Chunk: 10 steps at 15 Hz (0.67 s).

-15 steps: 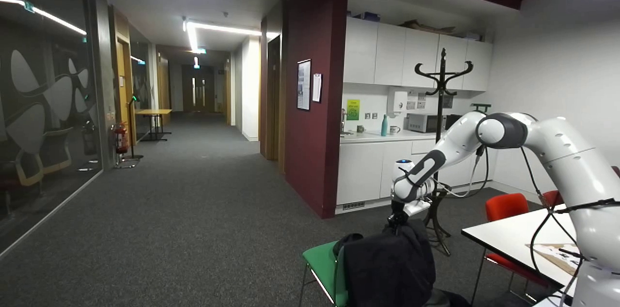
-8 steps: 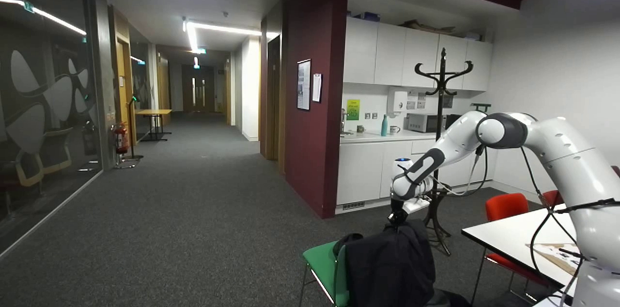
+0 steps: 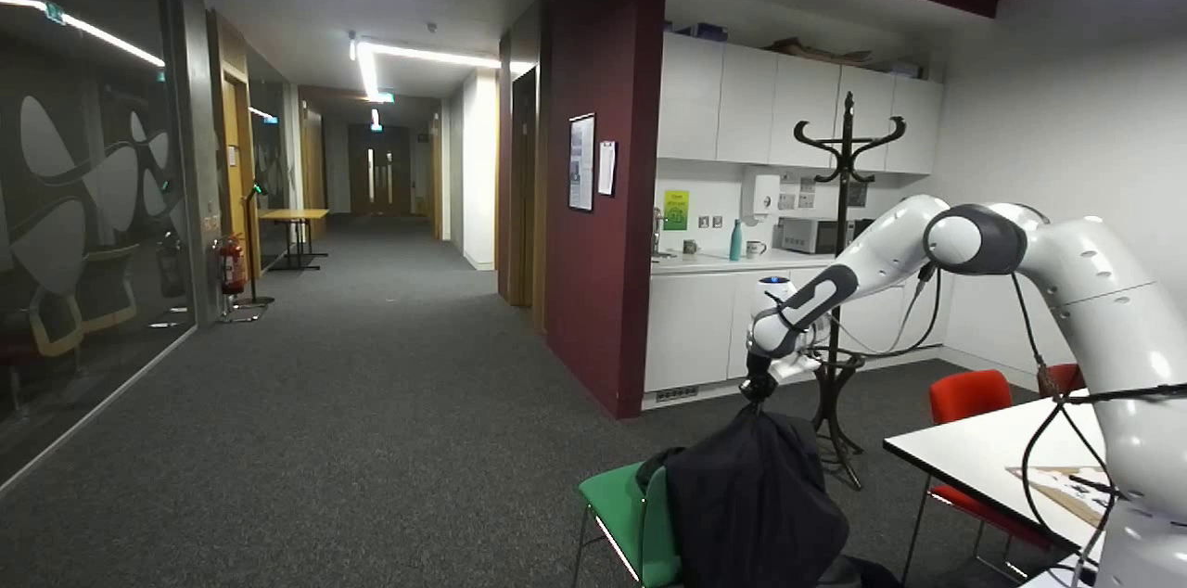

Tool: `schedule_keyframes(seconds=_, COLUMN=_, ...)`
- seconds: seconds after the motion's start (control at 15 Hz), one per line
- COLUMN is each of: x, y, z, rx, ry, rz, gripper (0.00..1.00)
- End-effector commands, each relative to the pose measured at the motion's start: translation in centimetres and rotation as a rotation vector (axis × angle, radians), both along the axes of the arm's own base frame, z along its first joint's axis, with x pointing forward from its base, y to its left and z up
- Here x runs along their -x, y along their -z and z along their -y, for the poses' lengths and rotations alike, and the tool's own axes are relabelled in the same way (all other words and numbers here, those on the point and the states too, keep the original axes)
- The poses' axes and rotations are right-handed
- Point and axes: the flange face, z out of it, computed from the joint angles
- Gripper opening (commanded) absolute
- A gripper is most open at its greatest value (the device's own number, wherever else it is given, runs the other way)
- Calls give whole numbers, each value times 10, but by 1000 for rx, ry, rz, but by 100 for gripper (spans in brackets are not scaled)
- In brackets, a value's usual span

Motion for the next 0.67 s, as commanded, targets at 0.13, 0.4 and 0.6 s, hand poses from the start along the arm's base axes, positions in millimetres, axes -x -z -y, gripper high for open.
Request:
schedule_keyframes(seconds=0.13, x=10, y=-115, z=28, rx=53, ry=91, rz=150, gripper=1)
schedule_keyframes(seconds=0.4, x=27, y=-188, z=58, rx=97, ry=195, rz=253, gripper=1)
schedule_keyframes(seconds=0.6, x=47, y=-232, z=86, rx=132, ry=295, rz=309, gripper=1)
